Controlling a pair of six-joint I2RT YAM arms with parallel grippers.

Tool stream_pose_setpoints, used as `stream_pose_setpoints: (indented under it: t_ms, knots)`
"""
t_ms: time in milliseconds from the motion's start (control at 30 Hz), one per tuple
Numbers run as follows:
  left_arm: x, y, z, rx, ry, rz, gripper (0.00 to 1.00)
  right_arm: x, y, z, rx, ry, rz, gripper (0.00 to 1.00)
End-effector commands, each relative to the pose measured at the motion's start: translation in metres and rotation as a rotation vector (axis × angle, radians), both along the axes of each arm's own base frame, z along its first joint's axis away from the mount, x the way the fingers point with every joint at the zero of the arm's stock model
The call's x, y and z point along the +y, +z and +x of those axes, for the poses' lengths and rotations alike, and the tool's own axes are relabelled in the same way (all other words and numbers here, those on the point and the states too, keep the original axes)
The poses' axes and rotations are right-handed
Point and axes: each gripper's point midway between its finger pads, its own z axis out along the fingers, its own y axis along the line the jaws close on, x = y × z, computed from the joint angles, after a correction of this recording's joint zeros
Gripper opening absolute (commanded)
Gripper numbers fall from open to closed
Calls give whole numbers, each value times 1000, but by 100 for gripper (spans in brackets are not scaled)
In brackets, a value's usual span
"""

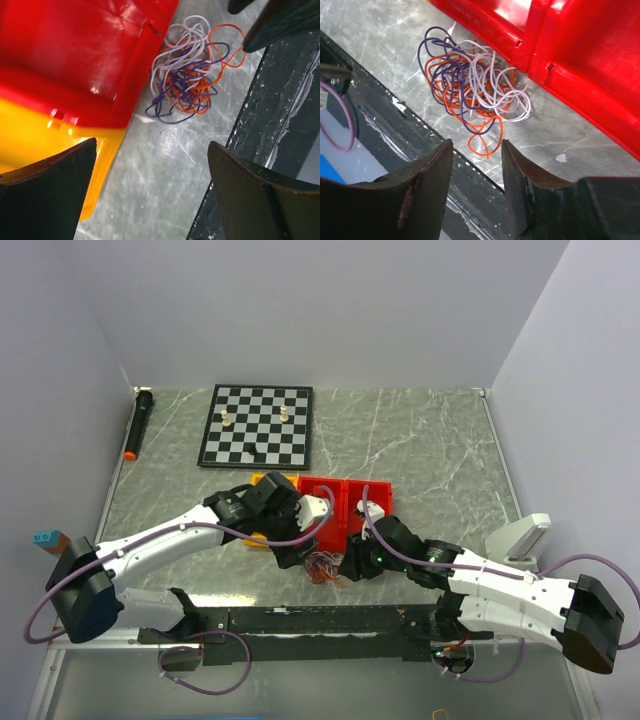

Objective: Untangle the cables

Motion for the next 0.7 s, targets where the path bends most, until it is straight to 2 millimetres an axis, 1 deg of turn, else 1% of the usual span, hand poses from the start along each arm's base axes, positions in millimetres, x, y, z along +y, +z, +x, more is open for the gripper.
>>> stream_pose_setpoints:
  t_ms: [0,100,133,200,300,333,433,467,667]
  knots:
    - [-15,0,8,-75,-50,-33,97,0,-1,12,-17,-62,-2,52]
    - [-19,-2,11,-83,-59,-40,96,5,-13,17,-8,-72,-10,49]
    - [-20,-2,11,-84,-62,-42,95,11,-13,19,-5,-66,3,48]
    - [-20,-2,11,-81,-63,-48,94,21,-15,16,22,-31,17,40]
    - [-18,-4,7,-76,-70,-48,93,27,-18,10,55,6,24,24]
    - [-16,-5,6,-73,-72,-43,93,27,-20,6,67,17,28,17]
    - [-12,-7,2,-73,-83,-34,94,20,-22,-8,94,43,49,2]
    - [-11,-8,0,-67,-89,-34,94,19,-22,-12,101,58,62,0]
    - [-14,-9,-7,-38,-113,-49,90,0,-28,-38,153,104,56,0]
